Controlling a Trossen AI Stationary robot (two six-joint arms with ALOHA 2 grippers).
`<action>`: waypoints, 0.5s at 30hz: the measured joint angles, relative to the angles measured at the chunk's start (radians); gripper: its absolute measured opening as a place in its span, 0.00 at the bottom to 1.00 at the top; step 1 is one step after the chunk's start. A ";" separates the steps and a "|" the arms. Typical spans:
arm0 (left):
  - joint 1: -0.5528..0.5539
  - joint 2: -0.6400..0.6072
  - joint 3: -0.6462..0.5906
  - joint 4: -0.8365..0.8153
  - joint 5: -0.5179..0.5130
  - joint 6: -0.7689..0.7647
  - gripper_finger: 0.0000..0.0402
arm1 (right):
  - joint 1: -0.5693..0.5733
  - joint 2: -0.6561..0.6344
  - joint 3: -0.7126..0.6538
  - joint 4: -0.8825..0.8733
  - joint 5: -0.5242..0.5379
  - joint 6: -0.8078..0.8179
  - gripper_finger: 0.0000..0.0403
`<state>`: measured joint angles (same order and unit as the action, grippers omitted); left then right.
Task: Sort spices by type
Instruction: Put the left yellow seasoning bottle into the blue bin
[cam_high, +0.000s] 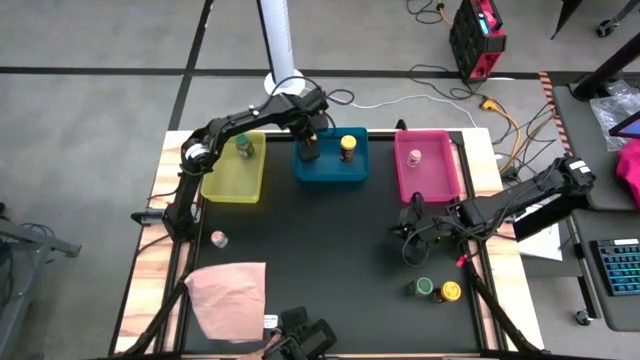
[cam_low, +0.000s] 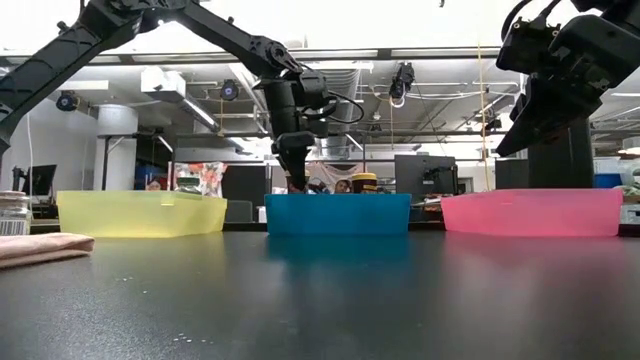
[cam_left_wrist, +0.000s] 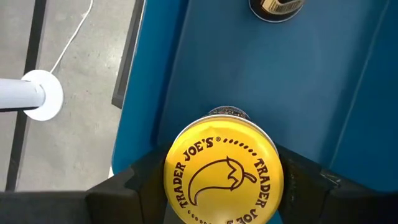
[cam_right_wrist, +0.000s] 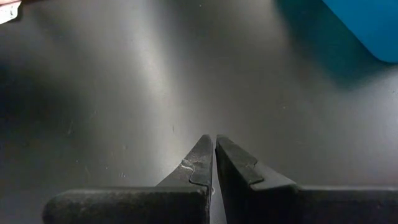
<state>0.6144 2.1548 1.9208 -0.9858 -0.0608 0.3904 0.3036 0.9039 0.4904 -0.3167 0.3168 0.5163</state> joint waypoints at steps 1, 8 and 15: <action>0.000 0.000 -0.008 0.009 0.000 0.000 0.52 | 0.000 0.000 0.000 0.000 0.000 0.000 0.03; 0.000 0.002 -0.033 0.018 0.001 -0.007 0.52 | 0.000 0.000 0.000 0.000 0.000 -0.003 0.03; 0.000 0.002 -0.033 0.025 0.001 -0.015 0.62 | 0.000 0.000 -0.001 0.000 0.000 -0.003 0.03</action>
<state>0.6144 2.1563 1.8881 -0.9604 -0.0601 0.3757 0.3038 0.9039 0.4899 -0.3168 0.3164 0.5129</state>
